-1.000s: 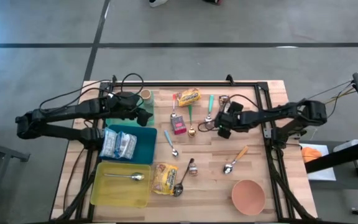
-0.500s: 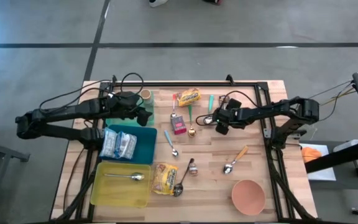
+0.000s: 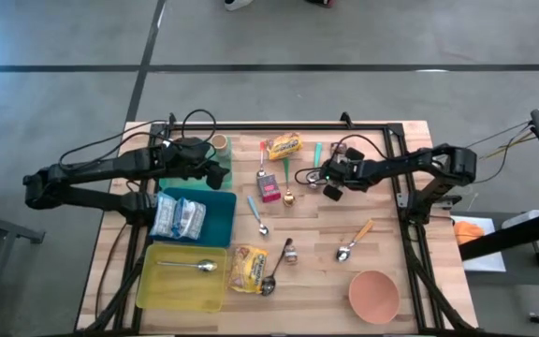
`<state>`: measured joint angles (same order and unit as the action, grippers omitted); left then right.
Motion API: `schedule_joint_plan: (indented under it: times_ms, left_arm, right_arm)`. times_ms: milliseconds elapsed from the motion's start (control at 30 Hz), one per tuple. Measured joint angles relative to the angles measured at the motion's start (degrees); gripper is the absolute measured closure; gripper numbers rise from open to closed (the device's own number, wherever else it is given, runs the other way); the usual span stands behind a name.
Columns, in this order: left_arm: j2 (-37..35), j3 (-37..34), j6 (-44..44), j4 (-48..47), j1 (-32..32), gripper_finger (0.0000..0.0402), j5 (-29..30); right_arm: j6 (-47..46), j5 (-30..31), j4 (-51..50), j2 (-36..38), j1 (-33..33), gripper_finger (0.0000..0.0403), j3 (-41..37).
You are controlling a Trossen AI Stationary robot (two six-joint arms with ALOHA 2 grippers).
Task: Pick & Place Food Item
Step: Put the orange seasoning bag into the light blue bin
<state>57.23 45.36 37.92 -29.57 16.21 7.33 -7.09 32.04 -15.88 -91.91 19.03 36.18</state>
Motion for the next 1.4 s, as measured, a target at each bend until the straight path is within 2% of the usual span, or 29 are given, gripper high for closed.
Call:
schedule_joint_plan:
  times_ms: [100,300,467,700,967,1233,1400]
  left_arm:
    - [0.0,0.0,0.0,0.0,0.0,0.0131,0.0]
    - [0.0,0.0,1.4,0.0,0.0,0.0131,0.0]
    - [0.0,-0.1,2.6,0.0,0.0,0.0131,0.0]
    - [0.0,-0.1,2.1,-0.1,0.0,0.0131,0.0]
    - [0.0,-0.1,0.0,-0.1,0.0,0.0131,0.2]
    - [0.0,-0.1,-0.3,0.0,0.0,0.0131,0.2]
    - [0.0,-0.1,-0.5,1.8,0.0,0.0131,-1.7]
  right_arm:
    - [-1.1,-0.6,0.0,0.0,0.0,0.0389,0.0]
    - [-6.7,-2.5,-1.4,2.6,0.1,0.0395,-0.2]
    - [-13.1,-5.9,-3.9,8.2,-0.4,0.0395,-0.2]
    - [-18.8,-20.4,-5.8,18.1,-0.6,0.0395,-0.2]
    - [-25.2,-32.9,-7.7,26.5,-0.7,0.0395,-0.2]
    - [-32.0,-40.3,-5.5,33.8,-1.9,0.0395,-0.1]
    - [-34.6,-41.2,-2.3,36.5,-3.7,0.0395,-0.1]
